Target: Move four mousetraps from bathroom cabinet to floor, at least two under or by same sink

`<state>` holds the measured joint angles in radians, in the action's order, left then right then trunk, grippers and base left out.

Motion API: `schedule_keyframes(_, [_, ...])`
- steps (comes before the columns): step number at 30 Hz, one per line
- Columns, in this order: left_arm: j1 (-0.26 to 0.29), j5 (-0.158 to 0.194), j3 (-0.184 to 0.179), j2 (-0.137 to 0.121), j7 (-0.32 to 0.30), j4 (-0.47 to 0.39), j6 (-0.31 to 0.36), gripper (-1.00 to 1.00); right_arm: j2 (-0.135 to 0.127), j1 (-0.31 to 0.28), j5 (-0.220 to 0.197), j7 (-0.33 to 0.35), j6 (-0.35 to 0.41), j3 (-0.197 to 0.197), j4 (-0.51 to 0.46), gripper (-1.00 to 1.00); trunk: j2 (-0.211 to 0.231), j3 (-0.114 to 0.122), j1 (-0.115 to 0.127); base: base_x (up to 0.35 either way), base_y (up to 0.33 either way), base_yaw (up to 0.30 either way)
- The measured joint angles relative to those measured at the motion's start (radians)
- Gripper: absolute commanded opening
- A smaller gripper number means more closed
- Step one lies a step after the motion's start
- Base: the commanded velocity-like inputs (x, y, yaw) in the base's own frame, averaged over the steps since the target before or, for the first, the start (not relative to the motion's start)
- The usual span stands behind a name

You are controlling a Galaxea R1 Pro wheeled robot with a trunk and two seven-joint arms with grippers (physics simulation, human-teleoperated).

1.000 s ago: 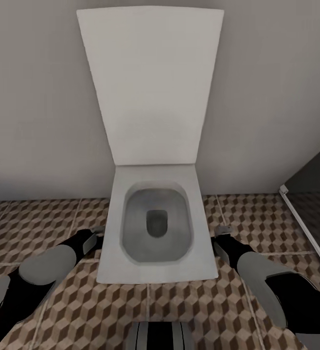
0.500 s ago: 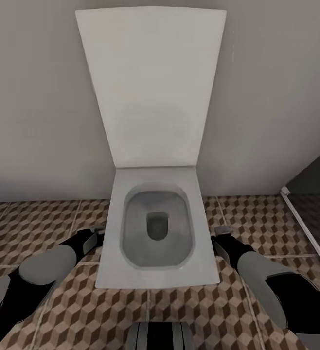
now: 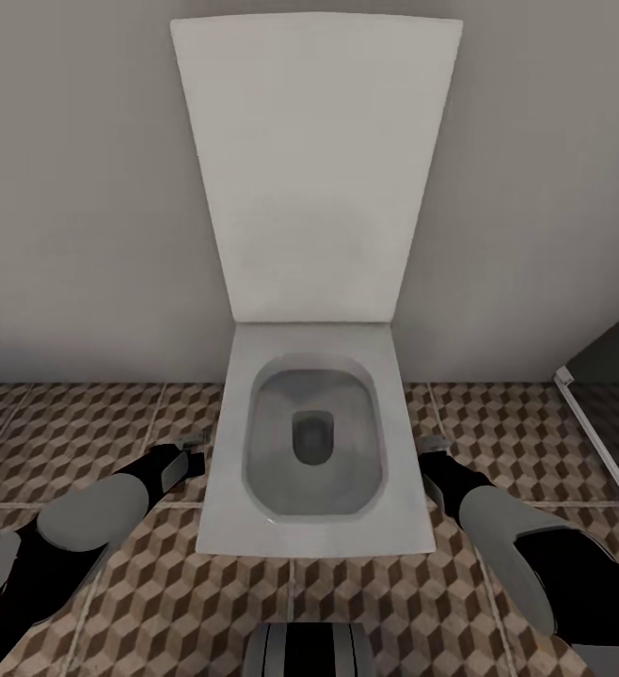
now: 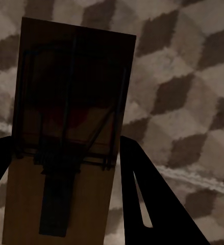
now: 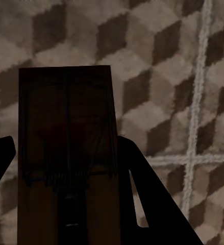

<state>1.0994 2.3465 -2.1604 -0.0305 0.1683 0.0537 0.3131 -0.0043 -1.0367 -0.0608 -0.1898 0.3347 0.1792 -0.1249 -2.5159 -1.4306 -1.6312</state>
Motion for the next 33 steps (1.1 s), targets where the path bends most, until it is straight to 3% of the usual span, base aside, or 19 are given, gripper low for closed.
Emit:
schedule_keyframes(4, [0.0,0.0,0.0,0.001,0.0,0.0,0.0,-1.0,-0.002,0.0,0.001,-0.017,0.0,0.0,-0.001,-1.0,0.0,0.0,0.0,0.0,0.0,0.0])
schedule_keyframes(12, [0.0,0.0,-0.001,-0.001,0.003,0.0,0.0,-1.0,-0.035,0.0,0.001,-0.067,0.001,0.0,-0.018,-1.0,0.0,0.0,0.0,0.0,0.0,0.0])
schedule_keyframes(30, [0.0,0.0,0.0,-0.007,-0.001,0.001,0.0,-1.0,-0.035,0.0,0.001,-0.068,0.0,0.0,-0.019,-1.0,0.0,0.0,0.0,0.051,-0.045,0.0])
schedule_keyframes(33, [0.0,0.0,0.0,-0.005,-0.001,0.001,0.0,-1.0,-0.035,0.0,0.0,-0.067,0.0,-0.001,-0.019,-1.0,-0.001,-0.011,-0.001,0.0,0.0,0.0])
